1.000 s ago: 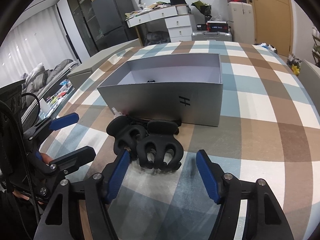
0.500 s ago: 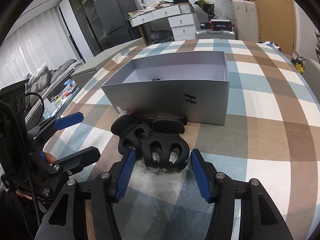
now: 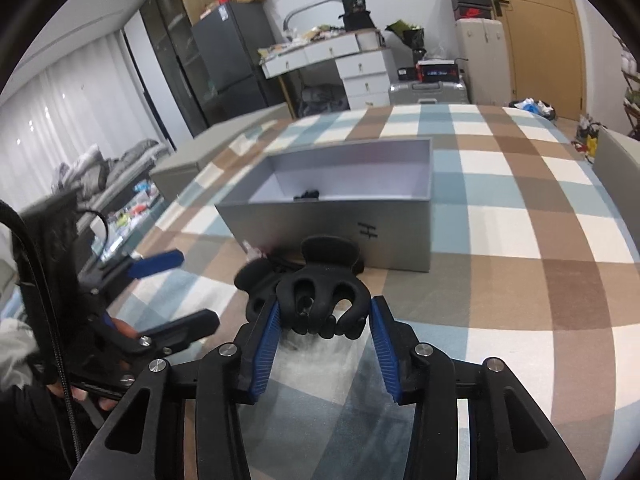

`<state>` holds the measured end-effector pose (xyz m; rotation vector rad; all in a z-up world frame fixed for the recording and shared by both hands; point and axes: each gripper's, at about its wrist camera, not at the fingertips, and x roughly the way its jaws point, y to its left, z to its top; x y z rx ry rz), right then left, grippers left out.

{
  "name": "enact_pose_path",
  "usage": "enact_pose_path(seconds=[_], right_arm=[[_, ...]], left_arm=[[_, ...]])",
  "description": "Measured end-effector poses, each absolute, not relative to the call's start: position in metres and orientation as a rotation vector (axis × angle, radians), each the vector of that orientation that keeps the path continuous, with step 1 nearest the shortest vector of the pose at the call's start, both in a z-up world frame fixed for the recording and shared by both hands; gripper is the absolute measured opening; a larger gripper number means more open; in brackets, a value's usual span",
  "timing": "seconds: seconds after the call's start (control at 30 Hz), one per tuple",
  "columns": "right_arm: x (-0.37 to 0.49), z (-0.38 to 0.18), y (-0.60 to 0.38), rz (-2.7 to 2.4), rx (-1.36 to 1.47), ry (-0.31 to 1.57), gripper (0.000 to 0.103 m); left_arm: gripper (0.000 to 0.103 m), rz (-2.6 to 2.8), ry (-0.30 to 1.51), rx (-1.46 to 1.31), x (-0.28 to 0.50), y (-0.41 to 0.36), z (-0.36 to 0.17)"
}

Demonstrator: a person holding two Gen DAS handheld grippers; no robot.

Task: Organize jewelry
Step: 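Close the right gripper on a black claw clip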

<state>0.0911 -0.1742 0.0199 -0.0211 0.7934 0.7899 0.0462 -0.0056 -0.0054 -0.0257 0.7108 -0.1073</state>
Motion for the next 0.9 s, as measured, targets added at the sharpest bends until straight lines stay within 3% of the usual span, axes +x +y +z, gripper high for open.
enact_pose_path(seconds=[0.37, 0.5, 0.77, 0.9], right_arm=[[0.081, 0.020, -0.187, 0.760, -0.026, 0.765, 0.043], [0.086, 0.021, -0.192, 0.753, -0.005, 0.767, 0.043], [0.088, 0.020, -0.197, 0.746, 0.010, 0.770, 0.043], [0.088, 0.020, -0.196, 0.747, 0.008, 0.771, 0.043]], left_arm=[[0.101, -0.179, 0.772, 0.041, 0.060, -0.036, -0.008], [0.092, -0.193, 0.797, 0.067, 0.066, -0.041, -0.010], [0.064, -0.196, 0.823, 0.076, 0.073, -0.045, -0.014], [0.041, -0.227, 0.828, 0.045, 0.070, -0.043, -0.014]])
